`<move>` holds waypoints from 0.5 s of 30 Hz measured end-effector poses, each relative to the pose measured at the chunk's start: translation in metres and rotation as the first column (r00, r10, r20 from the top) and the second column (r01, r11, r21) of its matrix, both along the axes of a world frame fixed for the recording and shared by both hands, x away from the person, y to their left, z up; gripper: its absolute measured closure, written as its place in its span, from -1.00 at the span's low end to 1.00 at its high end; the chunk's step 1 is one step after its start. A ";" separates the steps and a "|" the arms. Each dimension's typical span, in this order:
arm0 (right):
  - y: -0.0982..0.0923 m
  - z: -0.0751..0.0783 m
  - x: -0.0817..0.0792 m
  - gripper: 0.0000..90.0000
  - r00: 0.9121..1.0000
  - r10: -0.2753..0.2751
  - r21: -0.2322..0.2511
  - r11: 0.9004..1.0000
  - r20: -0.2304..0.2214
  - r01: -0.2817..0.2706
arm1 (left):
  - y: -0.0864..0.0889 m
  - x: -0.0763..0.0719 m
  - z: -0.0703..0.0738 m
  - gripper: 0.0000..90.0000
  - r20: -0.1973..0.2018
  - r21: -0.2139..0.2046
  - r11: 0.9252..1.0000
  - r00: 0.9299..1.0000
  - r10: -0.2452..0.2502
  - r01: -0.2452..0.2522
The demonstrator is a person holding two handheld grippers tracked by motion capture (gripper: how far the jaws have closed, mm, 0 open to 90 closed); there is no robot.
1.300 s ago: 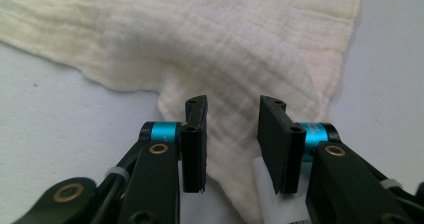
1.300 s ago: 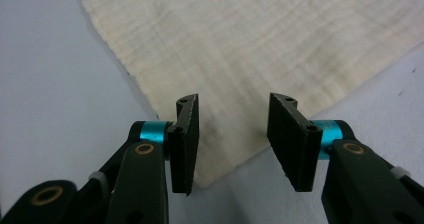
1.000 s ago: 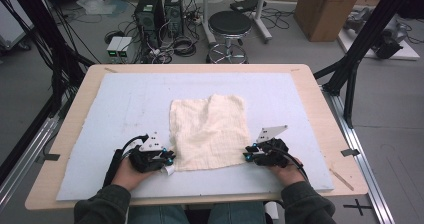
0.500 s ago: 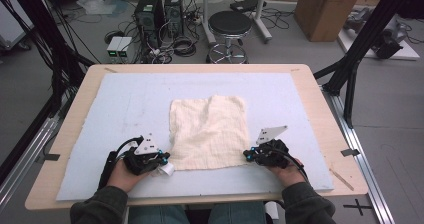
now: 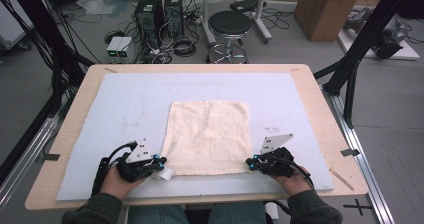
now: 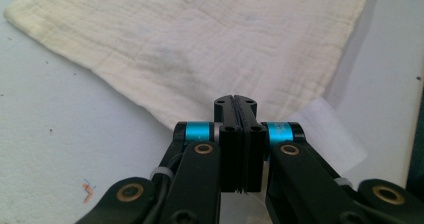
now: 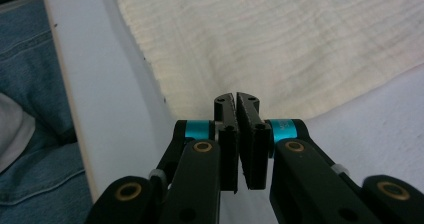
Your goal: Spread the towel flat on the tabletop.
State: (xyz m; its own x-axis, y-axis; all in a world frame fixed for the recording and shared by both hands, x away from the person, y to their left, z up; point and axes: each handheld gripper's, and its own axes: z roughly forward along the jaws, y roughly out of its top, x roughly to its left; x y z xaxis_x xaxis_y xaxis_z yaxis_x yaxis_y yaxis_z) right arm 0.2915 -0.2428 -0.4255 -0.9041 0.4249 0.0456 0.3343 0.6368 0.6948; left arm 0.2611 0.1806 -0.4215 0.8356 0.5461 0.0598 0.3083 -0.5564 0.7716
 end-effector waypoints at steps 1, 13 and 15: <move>0.000 0.000 -0.002 0.94 1.000 -0.001 -0.004 1.000 -0.011 0.001 | 0.000 -0.001 0.000 0.97 0.000 0.002 1.000 1.000 -0.003 0.003; -0.008 0.000 -0.005 0.64 1.000 -0.021 0.077 0.997 -0.012 0.022 | 0.002 0.005 -0.004 0.67 -0.027 -0.073 0.997 1.000 0.000 -0.002; -0.010 0.000 -0.003 0.61 0.999 -0.036 0.093 0.995 -0.015 0.038 | 0.001 0.006 -0.004 0.61 -0.023 -0.084 0.996 1.000 0.002 -0.004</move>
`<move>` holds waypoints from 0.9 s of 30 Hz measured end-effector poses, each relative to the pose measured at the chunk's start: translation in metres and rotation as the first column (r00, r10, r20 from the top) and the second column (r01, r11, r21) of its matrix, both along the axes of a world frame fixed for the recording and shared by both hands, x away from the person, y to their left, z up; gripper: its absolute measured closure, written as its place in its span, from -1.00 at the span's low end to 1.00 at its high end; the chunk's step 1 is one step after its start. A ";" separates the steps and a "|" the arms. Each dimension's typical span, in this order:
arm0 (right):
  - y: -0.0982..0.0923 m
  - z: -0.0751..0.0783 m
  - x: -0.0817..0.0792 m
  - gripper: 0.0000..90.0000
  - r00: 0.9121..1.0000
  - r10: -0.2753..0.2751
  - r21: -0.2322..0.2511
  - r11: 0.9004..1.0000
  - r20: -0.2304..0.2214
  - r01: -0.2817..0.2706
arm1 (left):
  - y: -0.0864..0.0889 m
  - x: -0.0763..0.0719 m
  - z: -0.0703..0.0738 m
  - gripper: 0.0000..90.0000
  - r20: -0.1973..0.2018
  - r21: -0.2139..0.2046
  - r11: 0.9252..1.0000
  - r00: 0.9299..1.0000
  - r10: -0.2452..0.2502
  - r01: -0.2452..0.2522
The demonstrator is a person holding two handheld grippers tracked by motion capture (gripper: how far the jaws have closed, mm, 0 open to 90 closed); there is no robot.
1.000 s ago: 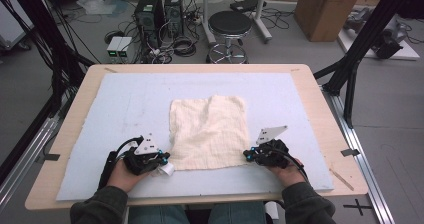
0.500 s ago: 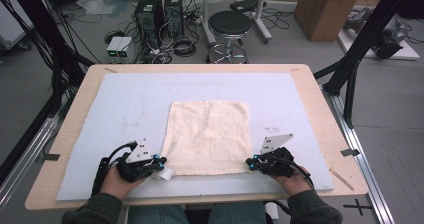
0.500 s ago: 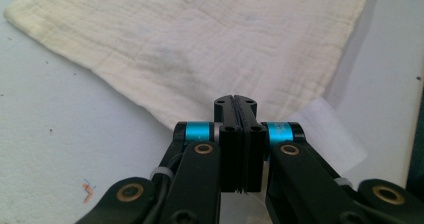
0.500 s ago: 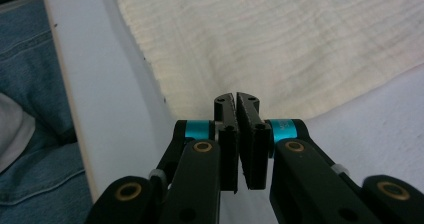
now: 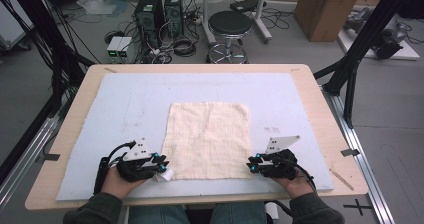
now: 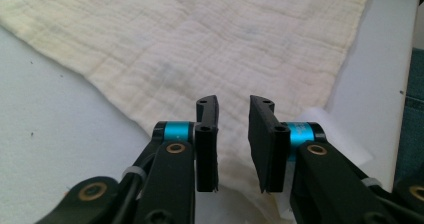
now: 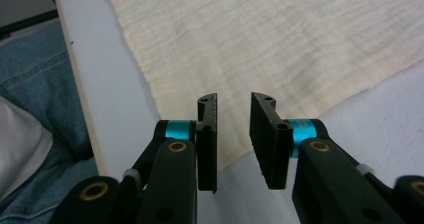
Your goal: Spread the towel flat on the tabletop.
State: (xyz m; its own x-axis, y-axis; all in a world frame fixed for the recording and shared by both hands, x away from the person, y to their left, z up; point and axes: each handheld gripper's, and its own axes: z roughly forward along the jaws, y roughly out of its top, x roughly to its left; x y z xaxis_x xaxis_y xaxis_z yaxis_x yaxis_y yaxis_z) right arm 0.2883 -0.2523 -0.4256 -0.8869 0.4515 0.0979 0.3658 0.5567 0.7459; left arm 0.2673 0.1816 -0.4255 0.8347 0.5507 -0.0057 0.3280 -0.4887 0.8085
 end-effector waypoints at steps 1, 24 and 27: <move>-0.001 0.000 0.001 0.58 1.000 -0.006 0.009 1.000 -0.002 0.006 | 0.000 0.001 0.000 0.60 0.002 -0.006 1.000 1.000 -0.001 0.001; -0.007 0.000 0.012 0.17 0.996 -0.092 0.081 0.992 -0.011 0.092 | 0.008 0.006 0.004 0.43 0.013 -0.069 0.997 0.999 0.041 -0.039; -0.006 0.001 0.012 0.11 0.995 -0.097 0.088 0.991 -0.001 0.097 | 0.008 0.006 0.004 0.41 0.017 -0.073 0.997 0.999 0.042 -0.040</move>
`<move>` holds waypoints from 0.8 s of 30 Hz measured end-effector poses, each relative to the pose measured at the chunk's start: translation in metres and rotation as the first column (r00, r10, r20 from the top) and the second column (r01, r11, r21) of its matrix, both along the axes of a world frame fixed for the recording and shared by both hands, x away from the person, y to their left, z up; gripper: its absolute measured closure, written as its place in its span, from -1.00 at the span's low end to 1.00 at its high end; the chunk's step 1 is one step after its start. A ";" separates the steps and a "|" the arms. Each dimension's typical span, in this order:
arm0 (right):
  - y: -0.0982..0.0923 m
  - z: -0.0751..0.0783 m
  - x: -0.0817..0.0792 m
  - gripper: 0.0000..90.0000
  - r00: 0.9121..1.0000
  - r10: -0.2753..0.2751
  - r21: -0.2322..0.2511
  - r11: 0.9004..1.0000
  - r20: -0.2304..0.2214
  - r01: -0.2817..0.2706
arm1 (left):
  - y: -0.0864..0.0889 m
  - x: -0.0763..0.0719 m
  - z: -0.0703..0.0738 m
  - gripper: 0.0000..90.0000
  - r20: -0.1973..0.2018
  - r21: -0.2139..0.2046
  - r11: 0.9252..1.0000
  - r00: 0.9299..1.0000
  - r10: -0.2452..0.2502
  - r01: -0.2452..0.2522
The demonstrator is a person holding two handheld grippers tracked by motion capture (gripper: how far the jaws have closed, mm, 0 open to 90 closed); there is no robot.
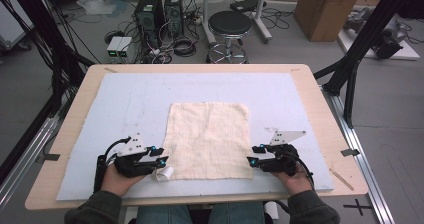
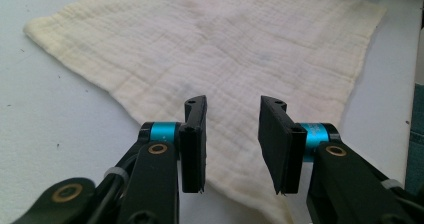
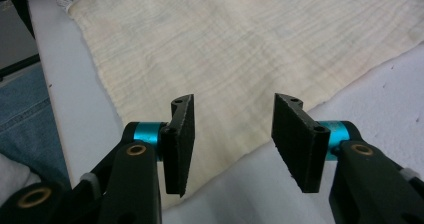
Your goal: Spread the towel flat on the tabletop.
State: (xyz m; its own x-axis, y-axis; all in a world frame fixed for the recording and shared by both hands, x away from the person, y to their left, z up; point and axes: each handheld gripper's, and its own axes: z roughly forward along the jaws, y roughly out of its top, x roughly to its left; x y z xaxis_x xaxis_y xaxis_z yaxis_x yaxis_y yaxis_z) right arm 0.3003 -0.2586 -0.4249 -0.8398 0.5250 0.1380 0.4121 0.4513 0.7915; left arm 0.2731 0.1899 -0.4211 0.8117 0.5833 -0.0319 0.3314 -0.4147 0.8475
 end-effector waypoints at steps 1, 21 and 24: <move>0.000 0.000 0.000 0.09 1.000 -0.004 0.000 1.000 0.000 0.004 | 0.000 0.000 0.000 0.40 0.000 0.000 1.000 1.000 0.002 -0.002; 0.008 0.007 0.010 -0.35 0.998 -0.049 -0.034 0.998 0.027 0.049 | -0.001 0.008 0.006 0.13 -0.025 -0.027 1.000 1.000 0.009 -0.009; 0.009 0.012 0.013 -0.39 0.998 -0.055 -0.025 0.998 0.035 0.056 | -0.003 0.011 0.009 0.08 -0.028 -0.015 1.000 1.000 0.001 -0.002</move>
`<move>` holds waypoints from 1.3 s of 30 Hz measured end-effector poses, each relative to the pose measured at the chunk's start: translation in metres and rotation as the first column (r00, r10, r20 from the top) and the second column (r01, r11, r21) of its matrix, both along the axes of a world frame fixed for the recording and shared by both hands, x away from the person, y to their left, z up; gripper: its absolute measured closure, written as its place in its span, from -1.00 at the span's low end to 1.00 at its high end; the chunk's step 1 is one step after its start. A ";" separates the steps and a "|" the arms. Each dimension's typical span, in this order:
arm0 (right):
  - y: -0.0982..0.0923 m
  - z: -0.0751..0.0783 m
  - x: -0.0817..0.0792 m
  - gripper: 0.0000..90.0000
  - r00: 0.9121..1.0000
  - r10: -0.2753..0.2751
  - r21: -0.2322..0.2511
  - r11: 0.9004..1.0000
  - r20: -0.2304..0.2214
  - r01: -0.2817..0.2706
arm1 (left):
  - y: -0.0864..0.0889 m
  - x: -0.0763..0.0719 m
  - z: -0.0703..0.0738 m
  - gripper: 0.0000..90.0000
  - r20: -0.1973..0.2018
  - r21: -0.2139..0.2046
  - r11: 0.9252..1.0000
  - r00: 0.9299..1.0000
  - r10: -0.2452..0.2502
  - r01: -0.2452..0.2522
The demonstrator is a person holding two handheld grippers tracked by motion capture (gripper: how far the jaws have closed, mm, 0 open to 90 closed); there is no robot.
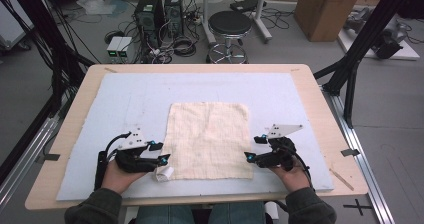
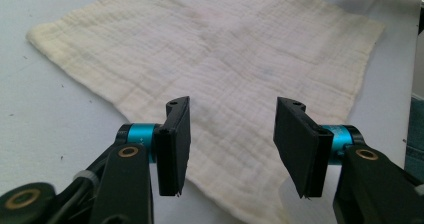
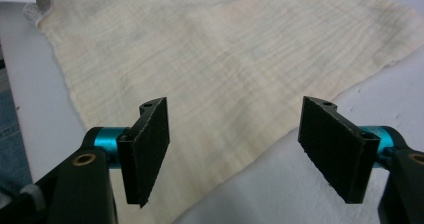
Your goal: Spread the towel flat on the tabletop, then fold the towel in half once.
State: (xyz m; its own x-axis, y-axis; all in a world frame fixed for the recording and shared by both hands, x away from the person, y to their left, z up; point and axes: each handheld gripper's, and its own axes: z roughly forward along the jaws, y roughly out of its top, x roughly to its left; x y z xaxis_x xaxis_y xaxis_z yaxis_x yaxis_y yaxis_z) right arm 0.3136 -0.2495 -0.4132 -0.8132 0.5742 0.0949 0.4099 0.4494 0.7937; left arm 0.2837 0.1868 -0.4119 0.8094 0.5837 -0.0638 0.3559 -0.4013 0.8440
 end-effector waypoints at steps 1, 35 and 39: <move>0.000 0.002 0.002 -0.39 1.000 0.005 0.008 1.000 -0.002 -0.005 | 0.000 0.001 0.001 0.06 -0.003 -0.001 1.000 1.000 -0.004 0.004; 0.018 0.026 0.045 -0.44 0.999 0.039 0.001 0.999 -0.013 -0.039 | -0.005 0.044 0.033 0.02 -0.030 -0.046 0.999 0.999 0.019 -0.021; 0.018 0.031 0.054 -0.42 0.999 0.035 0.002 0.999 -0.009 -0.035 | -0.005 0.051 0.036 0.03 -0.029 -0.060 0.998 0.999 0.025 -0.027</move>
